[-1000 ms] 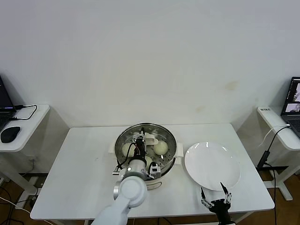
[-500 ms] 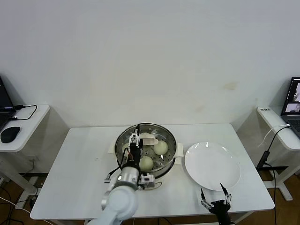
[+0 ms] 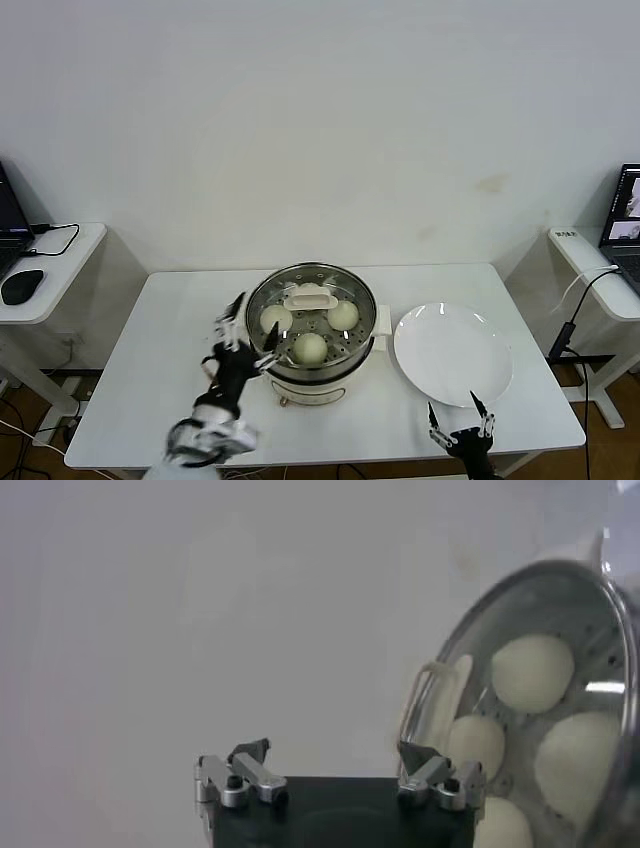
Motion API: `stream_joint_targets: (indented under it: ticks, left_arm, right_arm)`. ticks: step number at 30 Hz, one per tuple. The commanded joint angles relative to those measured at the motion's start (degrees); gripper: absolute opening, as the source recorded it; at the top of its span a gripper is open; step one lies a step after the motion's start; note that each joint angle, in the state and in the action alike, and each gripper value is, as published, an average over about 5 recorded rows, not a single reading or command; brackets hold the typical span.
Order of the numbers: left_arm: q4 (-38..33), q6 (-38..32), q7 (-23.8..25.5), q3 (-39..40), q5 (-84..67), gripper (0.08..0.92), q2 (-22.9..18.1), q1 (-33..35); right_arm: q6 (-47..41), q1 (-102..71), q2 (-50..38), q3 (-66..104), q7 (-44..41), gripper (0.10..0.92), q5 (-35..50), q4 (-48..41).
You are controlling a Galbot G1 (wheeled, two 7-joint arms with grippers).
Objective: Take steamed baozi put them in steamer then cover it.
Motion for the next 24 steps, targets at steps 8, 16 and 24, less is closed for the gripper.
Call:
stream_joint_targets:
  ticks: [8, 16, 24]
  left_arm:
    - [9.2, -24.4, -11.6, -16.3, -50.3, 0.823, -3.6, 22.4]
    - [16.6, -32.6, -5.2, -17.2, -48.1, 0.823, -4.5, 20.2]
    - [17.9, -31.8, -4.1, -15.7, -47.8, 0.823, -4.9, 18.6]
  right_arm:
    - [3.6, -2.7, -6.7, -2.2, -1.1, 0.823, 10.3, 2.9]
    - [5.4, -3.1, -6.3, -2.9, -0.9, 0.823, 9.2, 2.7]
    - [4.6, -2.9, -5.1, -4.4, -0.8, 0.823, 9.3, 2.6]
